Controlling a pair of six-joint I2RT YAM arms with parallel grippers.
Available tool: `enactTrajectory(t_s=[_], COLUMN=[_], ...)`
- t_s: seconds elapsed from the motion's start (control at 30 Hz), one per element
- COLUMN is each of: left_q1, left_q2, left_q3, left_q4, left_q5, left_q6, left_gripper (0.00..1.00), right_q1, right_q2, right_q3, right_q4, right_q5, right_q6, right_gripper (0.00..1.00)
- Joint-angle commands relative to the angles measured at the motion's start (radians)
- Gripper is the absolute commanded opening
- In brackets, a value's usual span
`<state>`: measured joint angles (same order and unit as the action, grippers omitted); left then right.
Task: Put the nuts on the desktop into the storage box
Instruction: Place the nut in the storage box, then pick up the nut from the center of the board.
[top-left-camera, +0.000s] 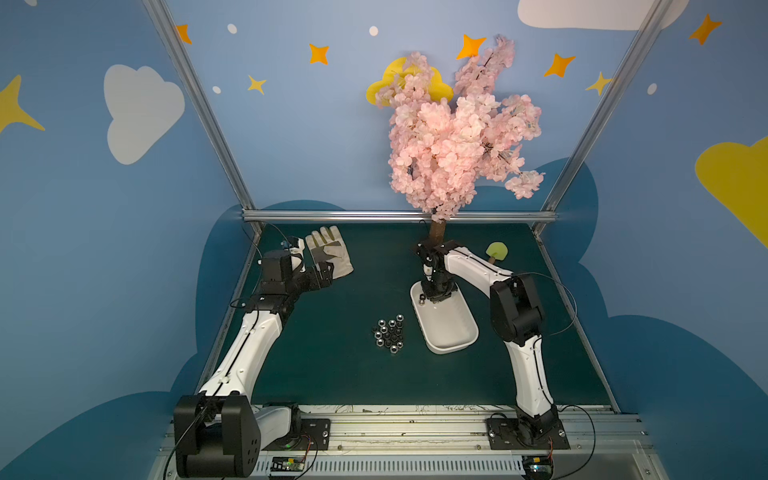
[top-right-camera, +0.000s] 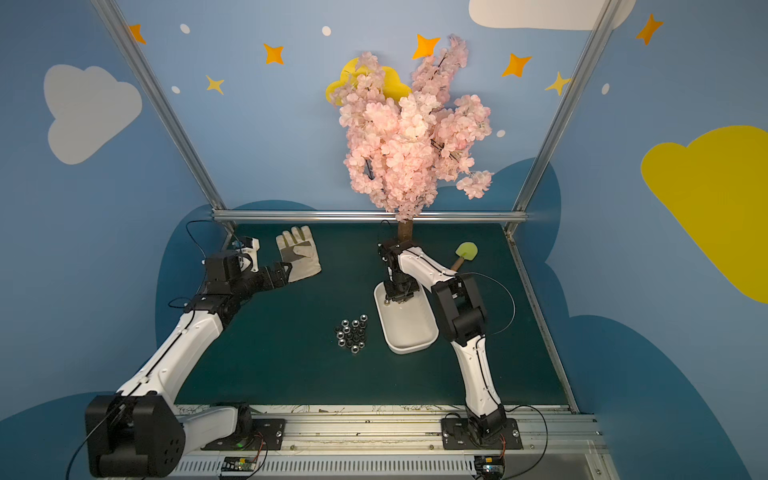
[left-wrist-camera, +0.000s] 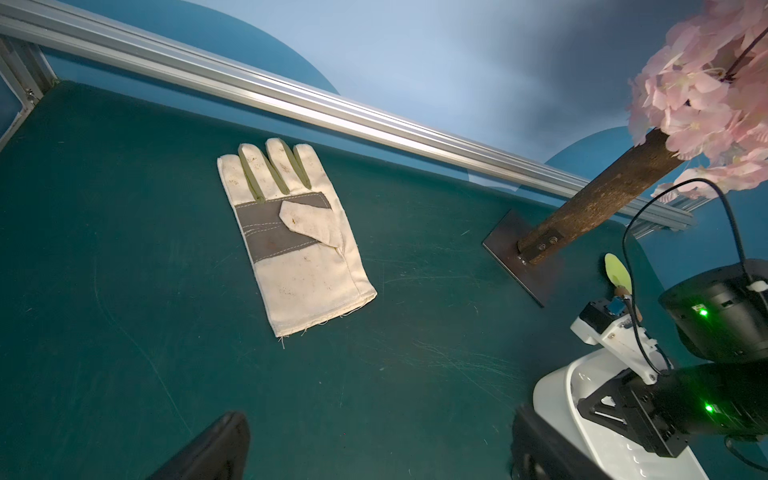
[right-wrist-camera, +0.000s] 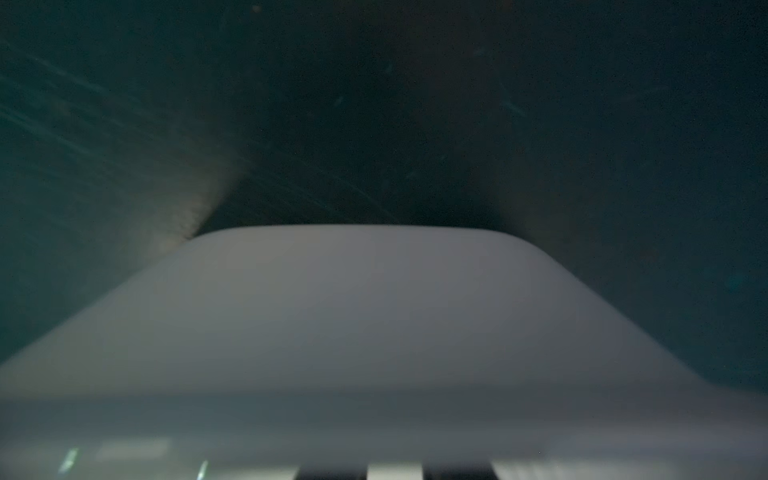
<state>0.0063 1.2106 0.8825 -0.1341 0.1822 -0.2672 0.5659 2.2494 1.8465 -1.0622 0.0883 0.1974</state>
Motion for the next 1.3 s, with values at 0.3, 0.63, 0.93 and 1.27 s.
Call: enactTrajectory(t_s=[0.3, 0.63, 0.93, 1.27], left_q1=[0.001, 0.001, 0.0, 0.0], left_q2=[-0.015, -0.02, -0.011, -0.025], left_q3=[0.03, 0.03, 0.026, 0.023], left_q4=[-0.019, -0.029, -0.019, -0.012], left_q5=[-0.012, -0.019, -0.01, -0.007], left_q6=[0.021, 0.024, 0.016, 0.008], left_gripper=[1.0, 1.0, 1.0, 1.0], right_q1=[0.034, 0.074, 0.213, 0.267], right_q2=[0.066, -0.149, -0.185, 0.069], right_q3=[0.131, 0.102, 0.139, 0.288], right_q4=[-0.042, -0.055, -0.033, -0.125], right_q5=[-0.013, 0.015, -0.128, -0.08], right_q6=[0.009, 0.029, 0.098, 0.114], right_gripper=[0.35, 0.39, 0.42, 0.44])
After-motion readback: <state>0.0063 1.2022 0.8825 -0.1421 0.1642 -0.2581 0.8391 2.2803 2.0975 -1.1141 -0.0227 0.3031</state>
